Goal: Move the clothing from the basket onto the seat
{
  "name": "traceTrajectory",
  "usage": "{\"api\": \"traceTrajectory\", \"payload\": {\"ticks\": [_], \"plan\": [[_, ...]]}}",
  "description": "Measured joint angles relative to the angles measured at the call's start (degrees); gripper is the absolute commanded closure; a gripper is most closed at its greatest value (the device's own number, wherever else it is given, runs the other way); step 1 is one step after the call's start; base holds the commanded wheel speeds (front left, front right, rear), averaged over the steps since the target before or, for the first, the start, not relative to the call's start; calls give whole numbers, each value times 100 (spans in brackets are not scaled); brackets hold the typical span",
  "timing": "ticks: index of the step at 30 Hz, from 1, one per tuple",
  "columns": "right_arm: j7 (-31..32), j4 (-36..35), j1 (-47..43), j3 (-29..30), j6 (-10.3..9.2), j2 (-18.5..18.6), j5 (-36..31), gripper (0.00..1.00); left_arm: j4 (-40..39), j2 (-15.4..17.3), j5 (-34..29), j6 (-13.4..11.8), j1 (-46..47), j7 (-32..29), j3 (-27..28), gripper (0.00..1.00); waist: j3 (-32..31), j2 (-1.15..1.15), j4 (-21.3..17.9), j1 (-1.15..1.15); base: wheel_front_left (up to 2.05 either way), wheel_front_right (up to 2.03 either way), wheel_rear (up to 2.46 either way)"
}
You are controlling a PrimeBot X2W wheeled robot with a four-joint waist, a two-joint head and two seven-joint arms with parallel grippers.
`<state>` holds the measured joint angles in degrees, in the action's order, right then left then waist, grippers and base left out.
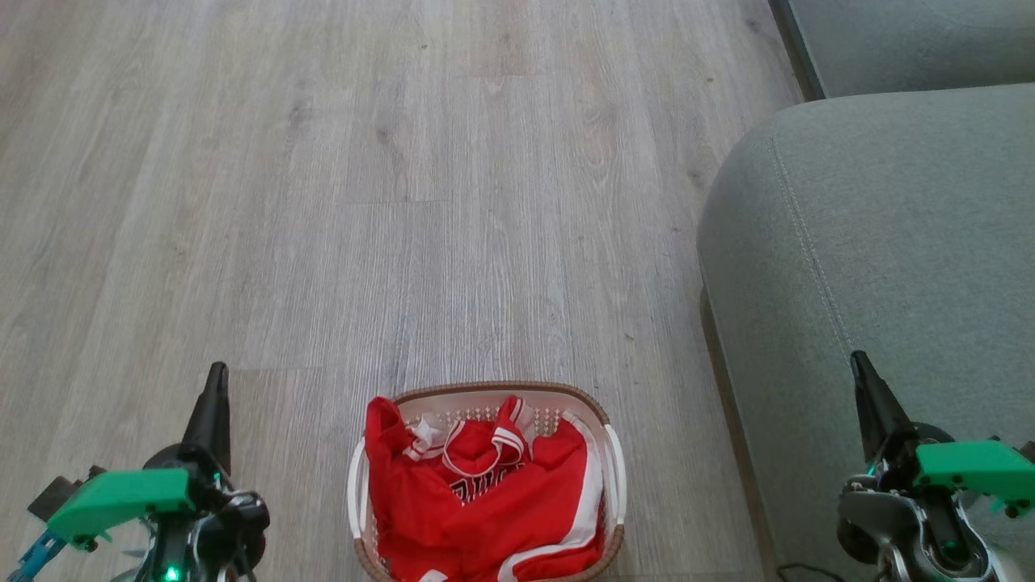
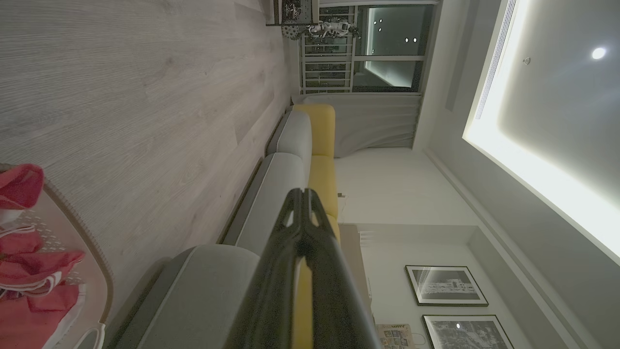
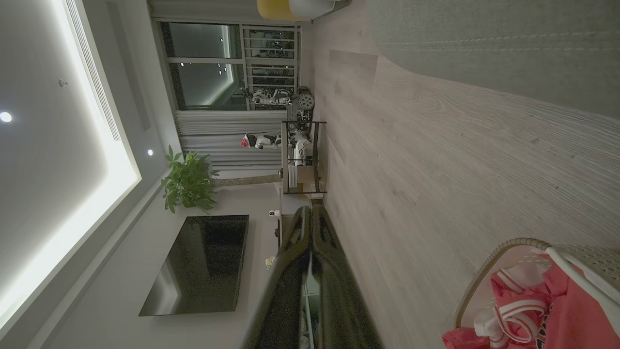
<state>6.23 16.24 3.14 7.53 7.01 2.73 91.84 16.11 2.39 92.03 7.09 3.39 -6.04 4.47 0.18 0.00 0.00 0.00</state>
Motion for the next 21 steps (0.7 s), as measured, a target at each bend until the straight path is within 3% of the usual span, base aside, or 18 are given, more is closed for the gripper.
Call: {"api": "traceTrajectory", "payload": {"ticks": [21], "plan": [[0, 0, 0, 0, 0, 0, 0, 100, 0, 0, 0, 0, 0, 0, 0, 100, 0, 0, 0, 0, 0, 0, 0]]}}
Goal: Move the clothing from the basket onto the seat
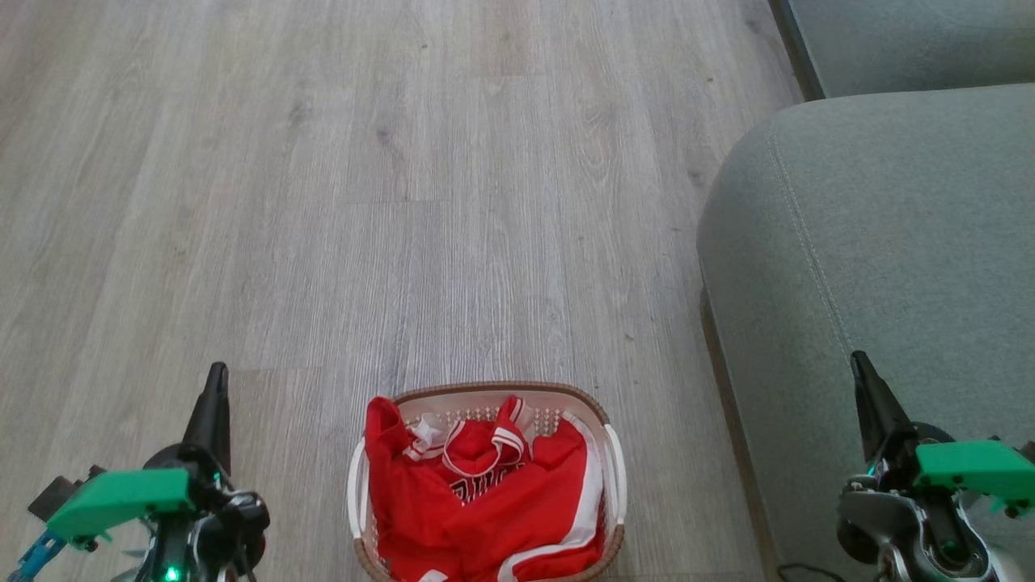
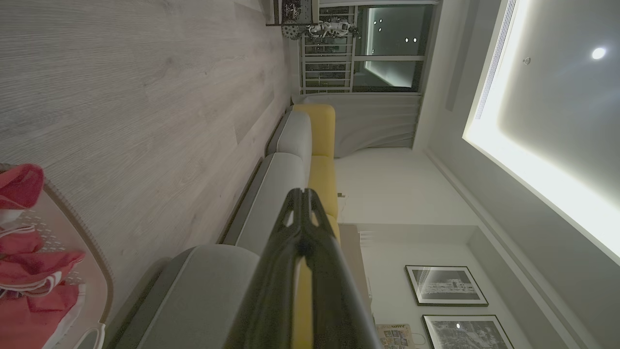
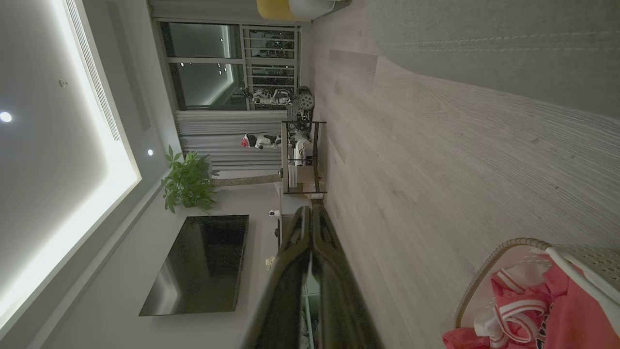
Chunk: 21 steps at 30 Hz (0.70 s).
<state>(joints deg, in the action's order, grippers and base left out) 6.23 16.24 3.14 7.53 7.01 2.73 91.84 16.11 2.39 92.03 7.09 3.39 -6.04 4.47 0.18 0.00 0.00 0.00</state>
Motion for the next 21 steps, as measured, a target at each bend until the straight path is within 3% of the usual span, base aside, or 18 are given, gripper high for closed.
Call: {"api": "traceTrajectory", "payload": {"ticks": [21], "plan": [[0, 0, 0, 0, 0, 0, 0, 100, 0, 0, 0, 0, 0, 0, 0, 100, 0, 0, 0, 0, 0, 0, 0]]}}
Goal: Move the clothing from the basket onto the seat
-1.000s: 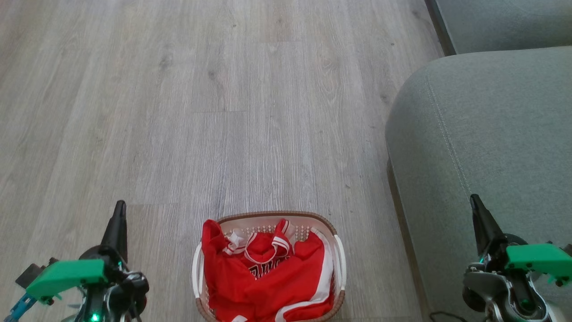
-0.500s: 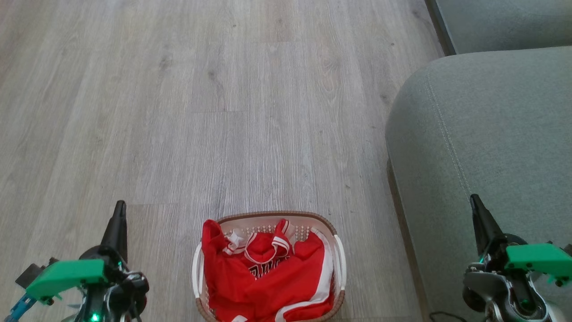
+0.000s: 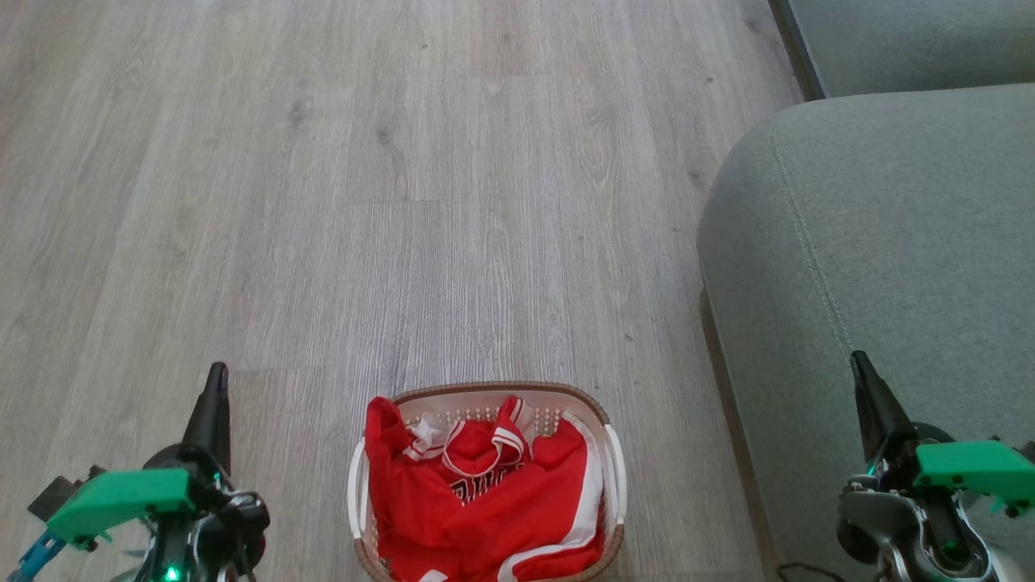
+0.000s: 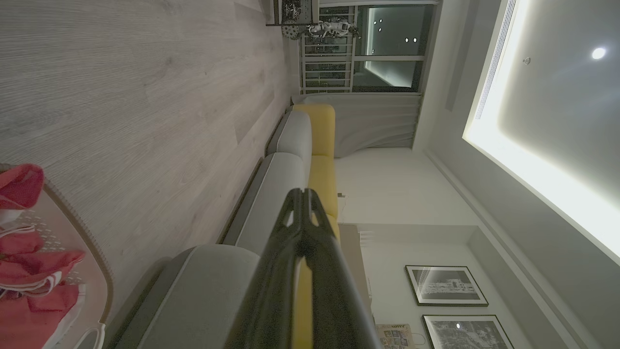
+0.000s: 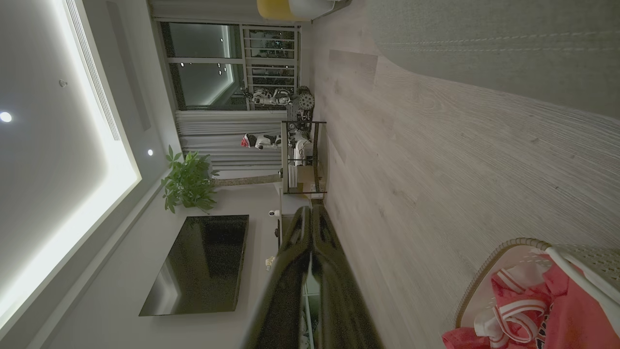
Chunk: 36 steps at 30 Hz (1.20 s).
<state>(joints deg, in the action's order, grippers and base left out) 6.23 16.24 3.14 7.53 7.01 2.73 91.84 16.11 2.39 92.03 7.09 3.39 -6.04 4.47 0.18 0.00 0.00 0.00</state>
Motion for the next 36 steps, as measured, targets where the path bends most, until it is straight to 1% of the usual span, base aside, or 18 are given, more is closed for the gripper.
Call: {"api": "traceTrajectory", "payload": {"ticks": [16, 17, 23, 33, 36], "plan": [[0, 0, 0, 0, 0, 0, 0, 100, 0, 0, 0, 0, 0, -1, 0, 100, 0, 0, 0, 0, 0, 0, 0], [-1, 22, -3, -3, -1, -1, -1, 0, 23, -2, 0, -3, -2, 2, -4, 0, 0, 0, 0, 0, 0, 0, 0], [-11, 487, -351, -65, -5, -45, -1, 0, 483, -79, 0, -5, -400, 9, -29, 0, 0, 0, 0, 0, 0, 0, 0], [-132, 457, -371, -200, -5, -48, -30, 0, 397, -82, -74, -5, -451, 164, -94, 0, -8, 0, 5, 0, 0, 0, 0], [-190, 433, -371, -230, -5, -48, -123, 0, 333, -82, -197, -7, -452, 213, -127, 0, -13, 0, 9, 0, 0, 0, 0]]}}
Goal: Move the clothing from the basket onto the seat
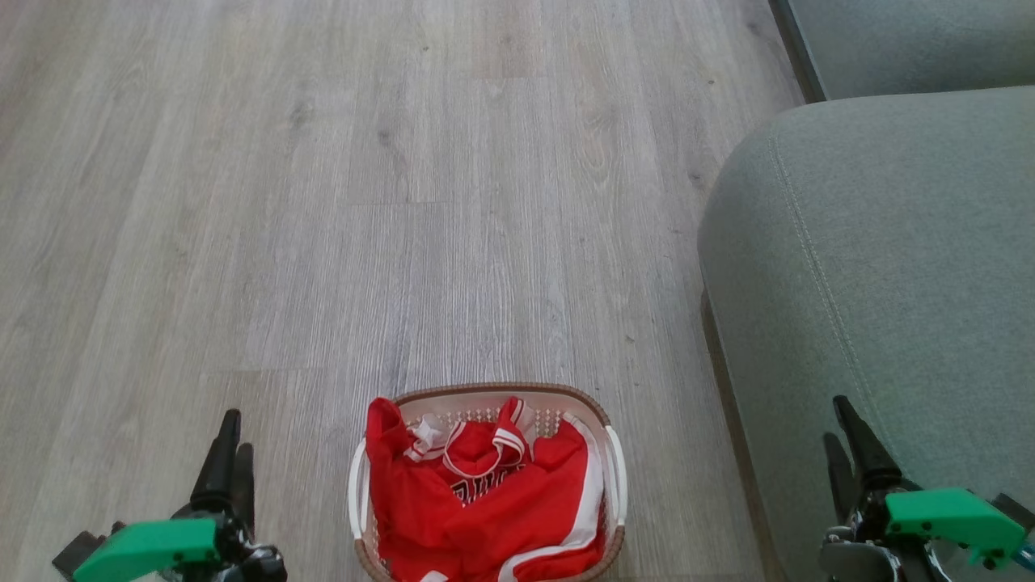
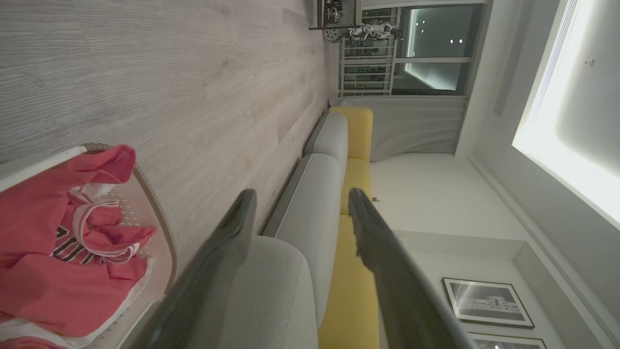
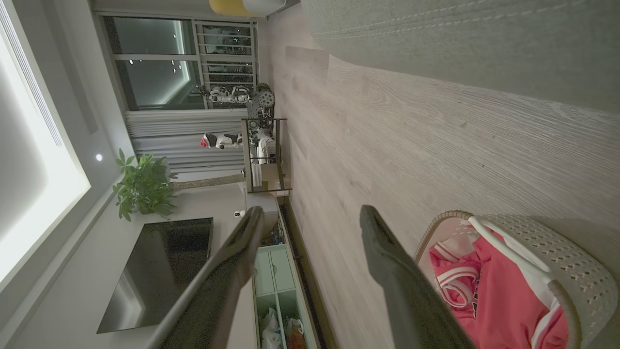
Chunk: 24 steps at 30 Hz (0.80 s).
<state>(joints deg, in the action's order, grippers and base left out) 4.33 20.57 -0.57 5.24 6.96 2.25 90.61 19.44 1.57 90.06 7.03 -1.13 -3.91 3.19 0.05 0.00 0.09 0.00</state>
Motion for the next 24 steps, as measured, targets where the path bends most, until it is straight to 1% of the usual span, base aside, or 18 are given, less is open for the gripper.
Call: {"api": "traceTrajectory", "payload": {"ticks": [6, 11, 19, 24], "plan": [[-116, -74, 0, -10, 0, 0, -235, 0, -143, 1, -281, -58, -4, 98, -62, 0, -13, 0, 11, 0, 0, 0, 0], [-185, -141, 0, -9, 0, 0, -565, 0, -291, 2, -572, -126, -4, 179, -121, 0, -24, 0, 21, 0, 0, 0, 0], [-307, -378, 0, -55, 0, 0, -1285, 0, -510, 3, -1054, -252, -5, 304, -255, 0, -32, 0, 34, 0, 0, 0, 0], [-396, -506, -1, -137, 1, 0, -1766, 0, -631, 5, -1483, -309, -6, 372, -318, 0, -36, 0, 45, 0, 0, 0, 0]]}}
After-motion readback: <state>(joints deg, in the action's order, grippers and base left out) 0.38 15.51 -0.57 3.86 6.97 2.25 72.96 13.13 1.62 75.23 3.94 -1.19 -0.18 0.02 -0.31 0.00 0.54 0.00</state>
